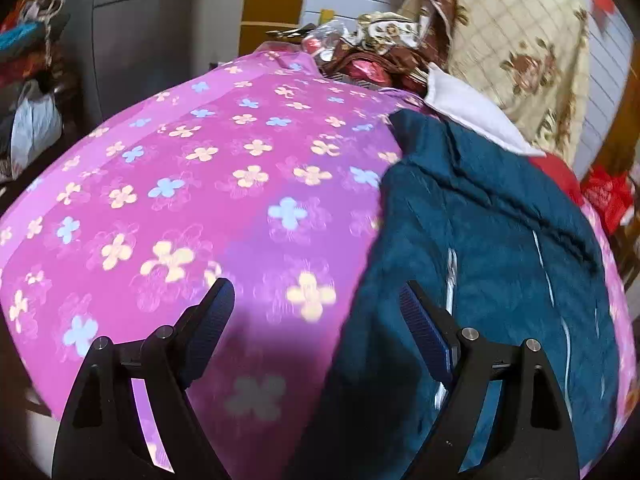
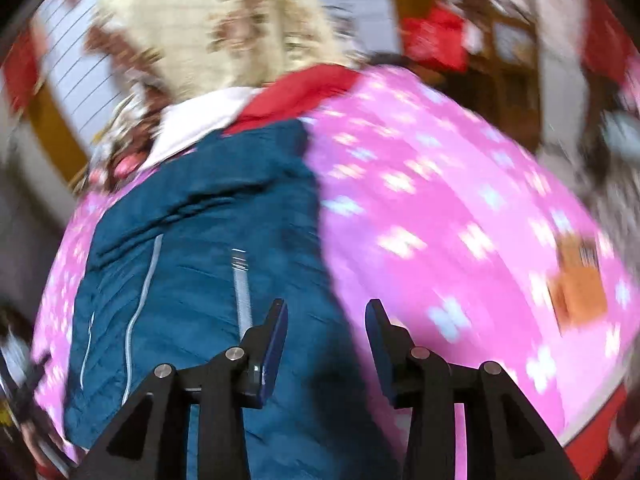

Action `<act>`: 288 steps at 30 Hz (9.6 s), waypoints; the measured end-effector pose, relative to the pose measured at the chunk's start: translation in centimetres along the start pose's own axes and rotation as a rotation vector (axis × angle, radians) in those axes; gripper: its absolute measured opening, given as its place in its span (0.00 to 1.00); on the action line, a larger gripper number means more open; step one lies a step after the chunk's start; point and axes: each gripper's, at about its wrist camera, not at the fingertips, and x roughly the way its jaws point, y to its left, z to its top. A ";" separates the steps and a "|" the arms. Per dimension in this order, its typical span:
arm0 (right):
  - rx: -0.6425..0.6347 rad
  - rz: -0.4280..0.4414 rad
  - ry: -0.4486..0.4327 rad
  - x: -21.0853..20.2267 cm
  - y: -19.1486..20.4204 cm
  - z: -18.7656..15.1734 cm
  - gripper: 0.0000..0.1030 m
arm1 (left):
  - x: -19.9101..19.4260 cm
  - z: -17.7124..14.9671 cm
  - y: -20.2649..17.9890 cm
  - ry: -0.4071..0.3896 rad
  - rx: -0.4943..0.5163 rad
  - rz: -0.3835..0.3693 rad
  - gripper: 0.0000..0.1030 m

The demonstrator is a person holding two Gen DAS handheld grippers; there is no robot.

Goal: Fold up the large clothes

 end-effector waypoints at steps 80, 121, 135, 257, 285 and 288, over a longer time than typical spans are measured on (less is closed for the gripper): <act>0.202 0.628 0.316 7.5 -0.4 -9.9 0.45 | 0.6 -7.3 1.7 0.397 -0.132 -0.755 0.80; -0.065 0.605 0.194 -8.6 1.0 -10.3 0.11 | -16.6 -6.5 3.5 0.122 -0.059 -0.539 0.18; -0.079 0.589 -0.009 -8.3 5.4 -0.2 0.11 | -15.5 3.2 -2.2 -0.026 0.052 -0.465 0.18; -0.016 0.171 -0.011 13.8 6.3 3.7 0.73 | 10.5 6.8 0.9 0.113 -0.370 -0.233 0.78; 0.042 0.172 -0.031 13.5 5.1 2.9 0.69 | 5.6 6.6 -6.9 -0.031 -0.019 -0.162 0.68; 0.066 0.162 -0.040 12.5 4.9 2.3 0.69 | 5.1 5.5 -10.4 -0.029 0.085 -0.203 0.68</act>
